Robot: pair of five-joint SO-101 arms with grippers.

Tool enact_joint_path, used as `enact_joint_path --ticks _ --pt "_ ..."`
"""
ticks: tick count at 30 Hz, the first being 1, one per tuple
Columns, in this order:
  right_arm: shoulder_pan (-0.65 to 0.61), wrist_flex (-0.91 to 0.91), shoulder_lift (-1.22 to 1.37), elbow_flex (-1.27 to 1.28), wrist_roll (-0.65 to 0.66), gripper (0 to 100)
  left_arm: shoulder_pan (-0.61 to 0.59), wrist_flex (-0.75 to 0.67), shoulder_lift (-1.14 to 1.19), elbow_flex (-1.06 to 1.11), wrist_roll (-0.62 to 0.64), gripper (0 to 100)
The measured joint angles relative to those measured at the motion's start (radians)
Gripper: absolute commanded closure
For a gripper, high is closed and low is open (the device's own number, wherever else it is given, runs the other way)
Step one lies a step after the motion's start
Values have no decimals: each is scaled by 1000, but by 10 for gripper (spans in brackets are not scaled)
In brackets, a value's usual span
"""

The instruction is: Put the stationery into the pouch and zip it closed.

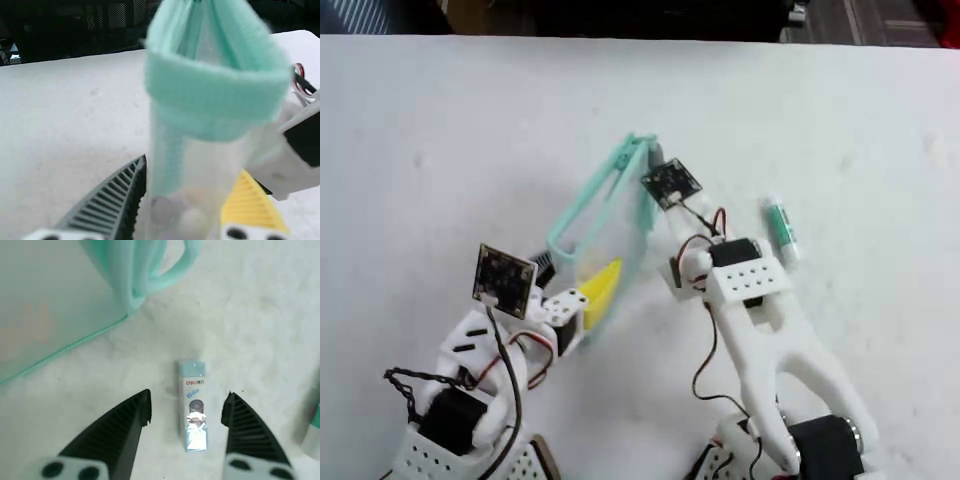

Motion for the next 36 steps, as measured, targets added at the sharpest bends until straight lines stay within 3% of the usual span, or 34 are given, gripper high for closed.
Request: enact_joint_path --ticks 8,14,36 --pt "69 -129 196 -3 0 783 0 0 0 0 0 759" --pt "98 -150 293 -54 0 990 0 0 0 0 0 759" --pt "103 -226 190 71 0 981 0 0 0 0 0 759"
